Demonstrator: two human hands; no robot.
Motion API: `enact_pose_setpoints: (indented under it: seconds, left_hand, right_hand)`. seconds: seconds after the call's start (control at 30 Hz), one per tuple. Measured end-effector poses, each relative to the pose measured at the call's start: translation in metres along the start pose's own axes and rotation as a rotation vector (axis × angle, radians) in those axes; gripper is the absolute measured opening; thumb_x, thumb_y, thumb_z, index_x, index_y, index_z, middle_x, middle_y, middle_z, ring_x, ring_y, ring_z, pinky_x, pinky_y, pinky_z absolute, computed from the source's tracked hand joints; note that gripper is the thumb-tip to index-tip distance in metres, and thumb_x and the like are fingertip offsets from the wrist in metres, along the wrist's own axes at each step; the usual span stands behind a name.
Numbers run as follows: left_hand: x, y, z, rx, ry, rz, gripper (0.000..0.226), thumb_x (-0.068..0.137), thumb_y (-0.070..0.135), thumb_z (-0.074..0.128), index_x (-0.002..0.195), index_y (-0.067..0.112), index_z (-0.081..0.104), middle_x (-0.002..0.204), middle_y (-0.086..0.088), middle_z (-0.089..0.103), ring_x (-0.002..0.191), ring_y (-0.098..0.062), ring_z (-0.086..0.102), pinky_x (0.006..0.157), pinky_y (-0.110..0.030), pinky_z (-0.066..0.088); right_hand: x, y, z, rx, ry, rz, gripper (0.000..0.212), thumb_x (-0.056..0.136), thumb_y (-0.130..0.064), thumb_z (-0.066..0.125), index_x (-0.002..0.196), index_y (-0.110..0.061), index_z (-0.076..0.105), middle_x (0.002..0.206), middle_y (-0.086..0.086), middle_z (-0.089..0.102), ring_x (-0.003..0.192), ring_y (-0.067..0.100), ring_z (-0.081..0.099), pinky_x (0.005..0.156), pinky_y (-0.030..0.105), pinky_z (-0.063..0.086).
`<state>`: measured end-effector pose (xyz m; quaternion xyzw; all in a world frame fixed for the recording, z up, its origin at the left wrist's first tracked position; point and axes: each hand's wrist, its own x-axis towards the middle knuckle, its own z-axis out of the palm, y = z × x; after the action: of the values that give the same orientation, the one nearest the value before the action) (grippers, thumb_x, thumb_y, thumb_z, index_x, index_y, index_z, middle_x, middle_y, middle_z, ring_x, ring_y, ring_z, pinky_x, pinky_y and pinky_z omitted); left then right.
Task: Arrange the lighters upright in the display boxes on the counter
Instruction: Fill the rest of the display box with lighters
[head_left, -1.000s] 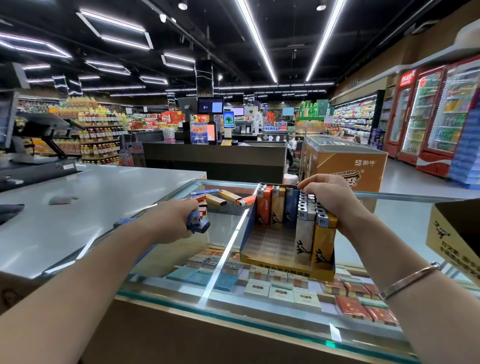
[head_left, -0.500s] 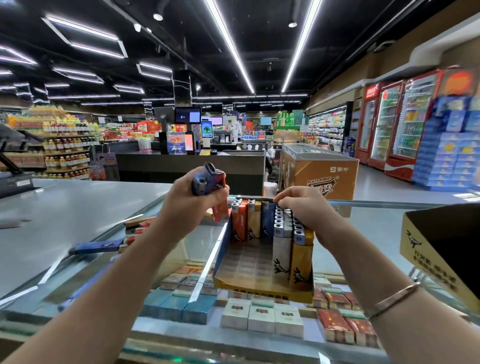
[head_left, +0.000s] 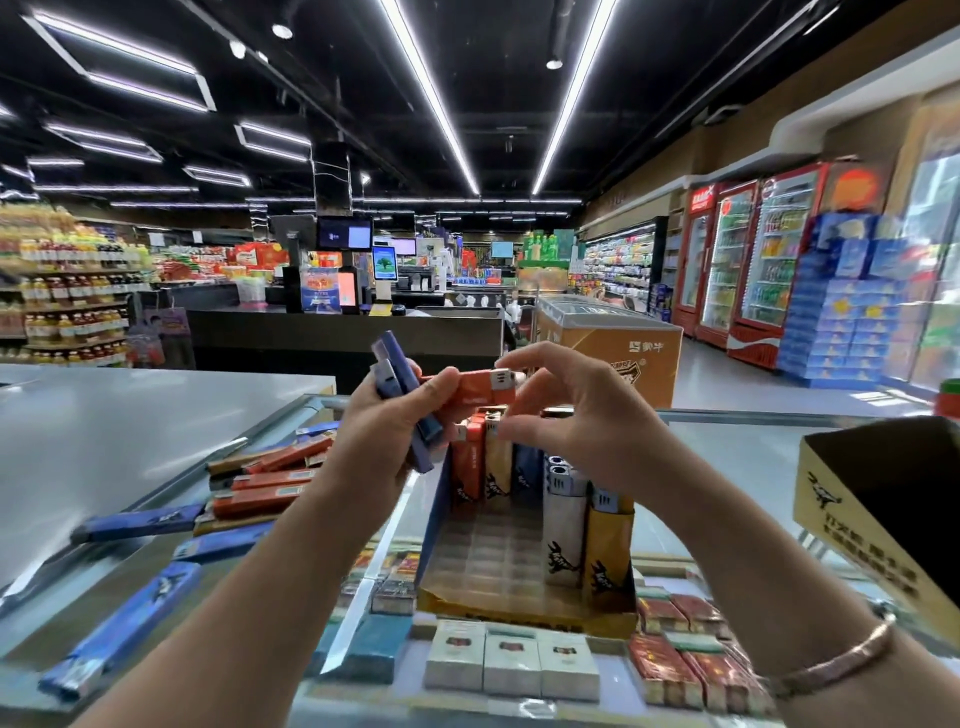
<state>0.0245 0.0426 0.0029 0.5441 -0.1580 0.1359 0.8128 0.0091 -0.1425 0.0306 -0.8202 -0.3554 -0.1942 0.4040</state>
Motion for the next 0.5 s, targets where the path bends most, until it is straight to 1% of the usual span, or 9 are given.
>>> enact_pose_setpoints:
  seconds: [0.03,0.1,0.13,0.2,0.27,0.33,0.37,0.4,0.5]
  left_hand:
    - [0.0,-0.001,0.0,0.007,-0.013,-0.001,0.032,0.063,0.02,0.074,0.08,0.016,0.047,0.064,-0.001,0.062,0.063,-0.016,0.065,0.049,-0.025,0.051]
    - [0.0,-0.003,0.002,0.056,-0.074,-0.007,0.03,0.065,0.019,0.074,0.082,0.016,0.049,0.069,-0.003,0.064,0.068,-0.019,0.067,0.051,-0.024,0.051]
    - [0.0,-0.003,0.002,0.08,-0.093,-0.011,0.029,0.066,0.019,0.074,0.082,0.016,0.05,0.072,-0.004,0.066,0.072,-0.021,0.068,0.053,-0.024,0.051]
    - [-0.001,-0.002,0.003,0.158,-0.075,0.011,0.024,0.069,0.019,0.072,0.083,0.016,0.053,0.076,-0.004,0.068,0.075,-0.02,0.07,0.053,-0.023,0.052]
    - [0.0,-0.001,0.002,0.325,0.002,0.102,0.018,0.078,0.014,0.069,0.086,0.014,0.054,0.069,-0.001,0.066,0.065,-0.01,0.067,0.05,-0.018,0.049]
    - [0.0,-0.002,-0.003,0.492,0.074,0.156,0.015,0.083,0.01,0.066,0.088,0.013,0.052,0.065,0.0,0.057,0.053,-0.004,0.058,0.046,-0.016,0.046]
    - [0.0,-0.002,-0.006,0.558,0.084,0.125,0.015,0.083,0.01,0.066,0.089,0.014,0.052,0.067,-0.001,0.054,0.053,-0.005,0.054,0.046,-0.017,0.045]
    - [0.001,-0.002,-0.01,0.613,0.067,0.046,0.016,0.083,0.011,0.066,0.091,0.014,0.053,0.069,-0.003,0.052,0.055,-0.008,0.051,0.046,-0.019,0.043]
    - [0.001,-0.002,-0.017,0.696,-0.055,-0.292,0.02,0.081,0.016,0.069,0.094,0.012,0.055,0.066,-0.004,0.05,0.054,-0.011,0.046,0.046,-0.021,0.041]
  right_hand:
    - [0.0,-0.002,0.002,0.004,0.008,-0.014,0.033,0.076,-0.02,0.074,0.099,-0.036,0.056,0.079,-0.002,0.066,0.074,0.013,0.066,0.076,0.03,0.056]
    - [0.0,-0.003,0.004,-0.009,0.077,-0.039,0.021,0.08,-0.019,0.07,0.091,-0.033,0.058,0.077,0.006,0.066,0.07,0.02,0.064,0.07,0.036,0.056]
    - [0.001,-0.002,0.003,-0.02,0.117,-0.042,0.02,0.082,-0.016,0.069,0.088,-0.032,0.059,0.075,0.008,0.065,0.067,0.022,0.063,0.067,0.038,0.056]
    - [0.002,-0.001,-0.002,0.0,0.182,-0.016,0.022,0.082,-0.01,0.068,0.085,-0.029,0.06,0.073,0.009,0.065,0.065,0.026,0.062,0.064,0.041,0.054]
    - [0.002,0.002,-0.007,0.068,0.223,0.023,0.023,0.08,-0.003,0.068,0.083,-0.024,0.059,0.073,0.011,0.065,0.066,0.032,0.063,0.061,0.042,0.055]
    - [0.003,0.004,-0.012,0.122,0.254,0.046,0.024,0.079,0.002,0.068,0.082,-0.021,0.06,0.076,0.012,0.064,0.065,0.033,0.063,0.057,0.036,0.056]
    - [0.003,0.005,-0.013,0.135,0.268,0.05,0.025,0.078,0.003,0.068,0.082,-0.021,0.062,0.079,0.012,0.065,0.067,0.032,0.063,0.057,0.034,0.057]
    - [0.004,0.005,-0.014,0.136,0.278,0.048,0.027,0.077,0.003,0.069,0.081,-0.023,0.064,0.081,0.01,0.065,0.069,0.031,0.063,0.059,0.033,0.057]
    - [0.005,0.002,-0.011,0.09,0.235,0.021,0.036,0.077,0.003,0.069,0.084,-0.032,0.066,0.084,0.003,0.067,0.074,0.024,0.062,0.067,0.032,0.057]
